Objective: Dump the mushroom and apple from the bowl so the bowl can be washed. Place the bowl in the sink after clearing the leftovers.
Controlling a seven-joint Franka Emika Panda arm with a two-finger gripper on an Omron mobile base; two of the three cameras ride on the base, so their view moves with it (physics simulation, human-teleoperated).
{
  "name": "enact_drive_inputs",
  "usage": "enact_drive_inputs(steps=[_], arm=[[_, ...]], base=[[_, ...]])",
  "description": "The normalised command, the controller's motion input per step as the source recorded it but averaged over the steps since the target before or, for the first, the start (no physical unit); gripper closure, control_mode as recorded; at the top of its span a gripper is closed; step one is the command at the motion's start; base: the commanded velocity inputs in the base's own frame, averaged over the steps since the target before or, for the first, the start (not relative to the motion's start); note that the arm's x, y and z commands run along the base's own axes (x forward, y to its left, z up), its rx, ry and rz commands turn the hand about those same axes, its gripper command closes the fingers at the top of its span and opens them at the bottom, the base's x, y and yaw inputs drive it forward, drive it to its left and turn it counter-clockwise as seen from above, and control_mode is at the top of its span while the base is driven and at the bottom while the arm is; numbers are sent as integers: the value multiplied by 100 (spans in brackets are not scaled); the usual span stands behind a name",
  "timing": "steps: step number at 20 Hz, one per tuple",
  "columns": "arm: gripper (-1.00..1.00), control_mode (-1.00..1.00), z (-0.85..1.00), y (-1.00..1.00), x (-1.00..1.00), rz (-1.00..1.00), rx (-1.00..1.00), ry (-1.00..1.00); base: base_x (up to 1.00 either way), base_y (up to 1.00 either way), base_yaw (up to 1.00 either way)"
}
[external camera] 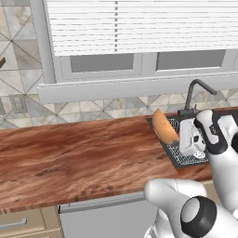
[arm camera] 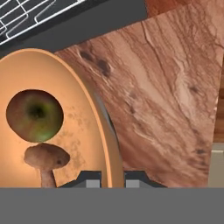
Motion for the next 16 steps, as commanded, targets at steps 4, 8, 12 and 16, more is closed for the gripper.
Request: enact_drive_inputs(steps=[4,8,12,16], arm=[[100,-100,0,-9,0,0,17,0],[100,-100,0,-25,0,0,15,0],[100,-100,0,-23,3,-3,15,0],[100,-100,0,-7,0,-1,14,0]], base=[[0,0,0],[0,0,0],[0,0,0],[0,0,0]])
